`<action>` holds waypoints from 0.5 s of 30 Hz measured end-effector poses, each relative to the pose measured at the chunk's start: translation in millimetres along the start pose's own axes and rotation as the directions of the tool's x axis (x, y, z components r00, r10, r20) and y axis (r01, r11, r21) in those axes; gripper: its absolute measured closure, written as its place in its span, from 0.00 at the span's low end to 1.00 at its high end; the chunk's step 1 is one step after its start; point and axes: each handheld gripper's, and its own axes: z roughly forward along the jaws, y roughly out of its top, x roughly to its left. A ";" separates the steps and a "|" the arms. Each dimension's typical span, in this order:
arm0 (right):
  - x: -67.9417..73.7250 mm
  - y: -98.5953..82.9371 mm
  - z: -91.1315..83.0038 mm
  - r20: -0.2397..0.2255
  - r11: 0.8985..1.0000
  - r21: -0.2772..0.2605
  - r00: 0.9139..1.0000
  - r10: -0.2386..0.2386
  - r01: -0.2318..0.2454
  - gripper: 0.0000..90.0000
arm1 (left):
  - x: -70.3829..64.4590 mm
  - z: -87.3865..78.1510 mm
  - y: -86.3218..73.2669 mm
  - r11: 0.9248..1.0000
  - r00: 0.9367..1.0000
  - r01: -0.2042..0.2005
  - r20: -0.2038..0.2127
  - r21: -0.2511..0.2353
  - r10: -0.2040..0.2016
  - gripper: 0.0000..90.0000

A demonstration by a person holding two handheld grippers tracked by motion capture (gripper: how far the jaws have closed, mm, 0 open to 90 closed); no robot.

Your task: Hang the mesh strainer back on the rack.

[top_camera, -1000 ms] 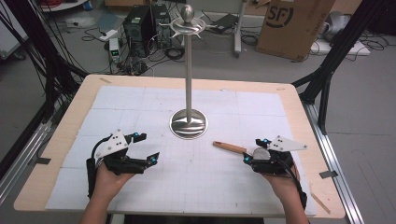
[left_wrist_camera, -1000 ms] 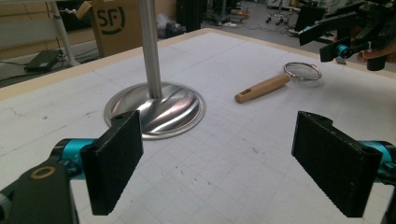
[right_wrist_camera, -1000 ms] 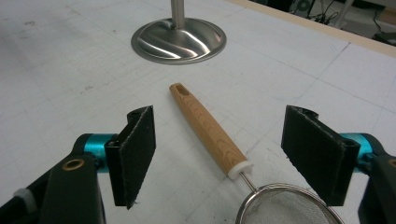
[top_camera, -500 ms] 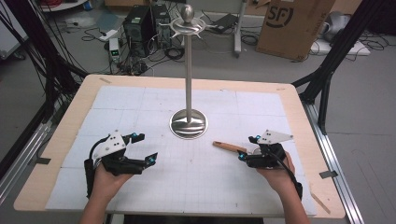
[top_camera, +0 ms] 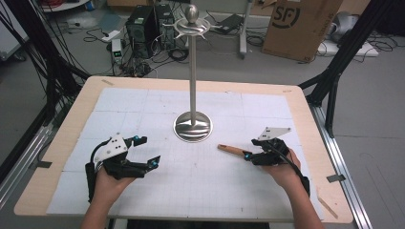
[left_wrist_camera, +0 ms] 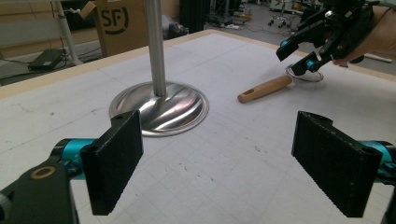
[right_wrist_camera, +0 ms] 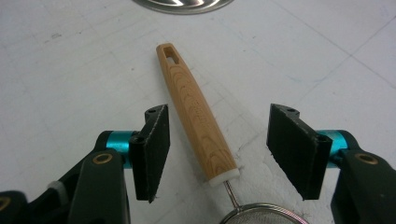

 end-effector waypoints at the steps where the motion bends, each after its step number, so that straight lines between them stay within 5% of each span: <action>1: -0.7 0.0 1.7 -0.008 1.000 0.010 1.000 -0.003 0.003 0.45 | -0.2 0.3 -0.1 1.000 1.000 0.004 0.001 -0.002 -0.004 0.19; 15: -2.7 -5.5 22.8 -0.031 0.986 0.162 0.999 -0.032 0.036 0.61 | 0.6 -1.3 0.0 1.000 1.000 0.004 0.002 -0.005 -0.004 0.19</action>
